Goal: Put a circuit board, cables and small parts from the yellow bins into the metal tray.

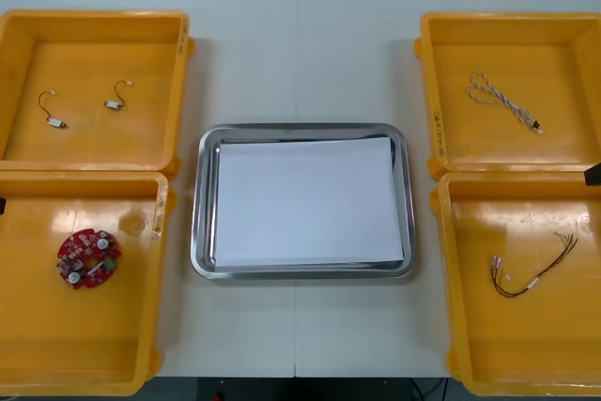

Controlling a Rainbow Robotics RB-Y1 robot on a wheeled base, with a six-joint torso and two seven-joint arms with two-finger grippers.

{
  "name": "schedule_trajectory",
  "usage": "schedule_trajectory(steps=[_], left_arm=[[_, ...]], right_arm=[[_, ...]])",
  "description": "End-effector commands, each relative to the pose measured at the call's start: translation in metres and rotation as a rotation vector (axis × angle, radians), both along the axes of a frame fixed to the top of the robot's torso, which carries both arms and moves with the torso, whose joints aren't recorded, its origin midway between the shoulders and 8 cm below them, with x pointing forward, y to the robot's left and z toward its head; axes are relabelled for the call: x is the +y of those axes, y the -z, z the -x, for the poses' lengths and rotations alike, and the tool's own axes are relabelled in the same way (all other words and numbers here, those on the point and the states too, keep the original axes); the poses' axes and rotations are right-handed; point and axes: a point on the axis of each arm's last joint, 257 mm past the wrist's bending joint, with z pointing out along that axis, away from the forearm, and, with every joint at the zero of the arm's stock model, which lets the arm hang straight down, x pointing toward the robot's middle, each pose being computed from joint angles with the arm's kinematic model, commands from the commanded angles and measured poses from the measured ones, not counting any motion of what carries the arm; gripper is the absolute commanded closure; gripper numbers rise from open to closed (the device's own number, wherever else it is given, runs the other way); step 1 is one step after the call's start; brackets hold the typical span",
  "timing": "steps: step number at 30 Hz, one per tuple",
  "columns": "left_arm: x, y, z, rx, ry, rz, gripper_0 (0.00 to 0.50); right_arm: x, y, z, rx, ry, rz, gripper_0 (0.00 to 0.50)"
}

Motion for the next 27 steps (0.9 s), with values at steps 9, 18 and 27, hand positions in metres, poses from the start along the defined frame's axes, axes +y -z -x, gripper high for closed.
schedule_trajectory(steps=[9,18,27], left_arm=[[-0.0087,-0.0132,-0.0062,-0.041,0.052,-0.023,0.000],[-0.0087,-0.0132,-0.0062,-0.041,0.052,-0.023,0.000],[-0.0087,-0.0132,-0.0062,-0.041,0.052,-0.023,0.000]], right_arm=[[-0.0153,-0.0118,0.0018,-0.010,-0.002,0.059,0.000],[-0.0153,-0.0118,0.0018,-0.010,-0.002,0.059,0.000],[-0.0153,-0.0118,0.0018,-0.010,-0.002,0.059,0.000]])
